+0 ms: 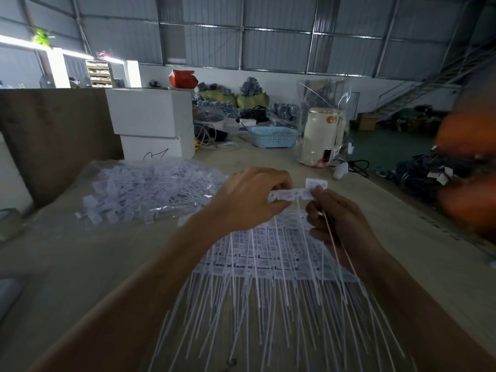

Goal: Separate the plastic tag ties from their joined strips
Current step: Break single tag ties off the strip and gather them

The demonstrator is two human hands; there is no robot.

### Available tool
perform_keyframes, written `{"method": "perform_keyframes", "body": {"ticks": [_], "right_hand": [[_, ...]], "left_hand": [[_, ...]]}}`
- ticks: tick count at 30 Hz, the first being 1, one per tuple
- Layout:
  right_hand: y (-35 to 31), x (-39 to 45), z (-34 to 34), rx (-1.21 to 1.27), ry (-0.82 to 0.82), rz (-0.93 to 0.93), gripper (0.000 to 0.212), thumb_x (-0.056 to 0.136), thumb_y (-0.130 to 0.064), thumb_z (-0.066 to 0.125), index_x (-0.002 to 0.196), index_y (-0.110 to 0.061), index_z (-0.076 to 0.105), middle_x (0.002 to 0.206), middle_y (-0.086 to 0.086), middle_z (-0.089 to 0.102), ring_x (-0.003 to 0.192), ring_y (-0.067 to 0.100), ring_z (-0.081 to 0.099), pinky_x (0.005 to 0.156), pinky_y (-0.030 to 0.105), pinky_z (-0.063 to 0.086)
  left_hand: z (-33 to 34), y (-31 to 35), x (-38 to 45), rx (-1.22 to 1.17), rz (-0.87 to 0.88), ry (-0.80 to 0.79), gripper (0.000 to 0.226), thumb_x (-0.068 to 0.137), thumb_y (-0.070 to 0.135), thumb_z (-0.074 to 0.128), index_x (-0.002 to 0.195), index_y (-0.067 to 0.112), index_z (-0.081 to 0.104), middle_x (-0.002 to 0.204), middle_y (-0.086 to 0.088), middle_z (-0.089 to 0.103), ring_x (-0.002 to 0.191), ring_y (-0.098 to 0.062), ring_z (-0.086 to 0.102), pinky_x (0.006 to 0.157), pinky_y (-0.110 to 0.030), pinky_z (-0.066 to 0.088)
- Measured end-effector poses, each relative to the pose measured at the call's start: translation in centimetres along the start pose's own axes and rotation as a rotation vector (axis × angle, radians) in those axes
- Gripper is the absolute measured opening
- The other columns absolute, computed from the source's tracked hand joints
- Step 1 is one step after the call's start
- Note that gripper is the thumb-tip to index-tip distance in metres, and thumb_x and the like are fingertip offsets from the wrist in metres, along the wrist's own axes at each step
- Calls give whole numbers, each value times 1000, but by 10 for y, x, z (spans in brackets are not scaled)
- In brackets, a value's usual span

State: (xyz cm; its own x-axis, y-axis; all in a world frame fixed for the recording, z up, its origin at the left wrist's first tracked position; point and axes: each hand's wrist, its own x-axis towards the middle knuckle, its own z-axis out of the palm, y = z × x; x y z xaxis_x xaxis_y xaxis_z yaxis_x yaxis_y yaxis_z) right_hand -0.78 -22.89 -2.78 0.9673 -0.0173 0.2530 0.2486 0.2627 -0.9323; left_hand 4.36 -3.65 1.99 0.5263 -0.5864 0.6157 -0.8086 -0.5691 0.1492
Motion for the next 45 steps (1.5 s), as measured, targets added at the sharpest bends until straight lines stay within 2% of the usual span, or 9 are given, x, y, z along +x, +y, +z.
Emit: {"method": "perform_keyframes", "body": {"ticks": [7, 12, 15, 20, 24, 28, 34, 40, 45], "right_hand": [[4, 2, 2, 7, -38, 62, 25, 90, -34, 66, 96, -9, 62, 61, 0, 46, 48, 10, 30, 39, 20, 27], [1, 3, -4, -5, -98, 178, 24, 97, -26, 59, 102, -3, 67, 61, 0, 37, 48, 8, 24, 37, 18, 25], [-1, 1, -3, -87, -79, 78, 21, 96, -26, 60, 98, -6, 67, 62, 3, 38, 49, 9, 26, 39, 20, 26], [-6, -4, 3, -450, 2, -270, 12, 98, -21, 62, 94, -10, 67, 62, 6, 42, 47, 11, 33, 44, 23, 29], [-6, -4, 2, -535, 17, -327, 17, 100, -18, 59, 98, -2, 63, 59, 1, 45, 45, 10, 35, 43, 21, 31], [-4, -4, 1, -577, 12, -353, 16, 100, -23, 58, 96, -9, 65, 59, -1, 48, 48, 9, 39, 44, 21, 34], [-1, -2, 0, -886, 70, -572, 15, 97, -39, 51, 95, -28, 60, 70, -3, 58, 55, 14, 52, 51, 23, 39], [2, -1, 1, -807, 8, -488, 14, 99, -35, 46, 95, -26, 55, 82, -7, 67, 58, 11, 64, 55, 23, 53], [10, 5, -3, -820, 34, -461, 15, 103, -25, 51, 93, -15, 55, 62, 6, 57, 46, 6, 48, 48, 19, 40]], "left_hand": [[-5, -4, 1, 75, 134, 48, 16, 87, 31, 70, 101, 22, 71, 95, 8, 65, 92, -12, 53, 71, -40, 51], [-4, -4, 1, 207, 221, 63, 19, 87, 28, 71, 103, 17, 75, 96, 3, 69, 93, -18, 58, 77, -31, 46], [-6, -3, 0, 227, 236, 61, 20, 90, 28, 69, 104, 16, 75, 96, 2, 69, 92, -20, 58, 79, -33, 45], [-9, -3, -1, 128, 158, -31, 24, 97, 32, 58, 107, 16, 73, 100, 4, 68, 98, -17, 55, 80, -32, 45], [-10, -4, 1, 38, 100, -84, 24, 98, 34, 56, 105, 18, 72, 99, 8, 66, 98, -14, 54, 82, -41, 48], [-10, -4, 2, -75, 63, -90, 18, 95, 31, 62, 102, 19, 74, 94, 10, 68, 91, -11, 58, 81, -42, 50], [-2, -12, 0, -491, -84, -138, 12, 91, 27, 68, 89, 20, 78, 72, 12, 72, 65, -4, 65, 62, -21, 52], [1, -17, -1, -607, -75, -160, 6, 88, 20, 72, 90, 20, 78, 77, 6, 74, 71, -8, 68, 67, -22, 53], [-6, -14, -1, -528, -50, -221, 10, 87, 21, 75, 90, 12, 78, 78, 6, 74, 69, -5, 67, 63, -12, 45]]}}
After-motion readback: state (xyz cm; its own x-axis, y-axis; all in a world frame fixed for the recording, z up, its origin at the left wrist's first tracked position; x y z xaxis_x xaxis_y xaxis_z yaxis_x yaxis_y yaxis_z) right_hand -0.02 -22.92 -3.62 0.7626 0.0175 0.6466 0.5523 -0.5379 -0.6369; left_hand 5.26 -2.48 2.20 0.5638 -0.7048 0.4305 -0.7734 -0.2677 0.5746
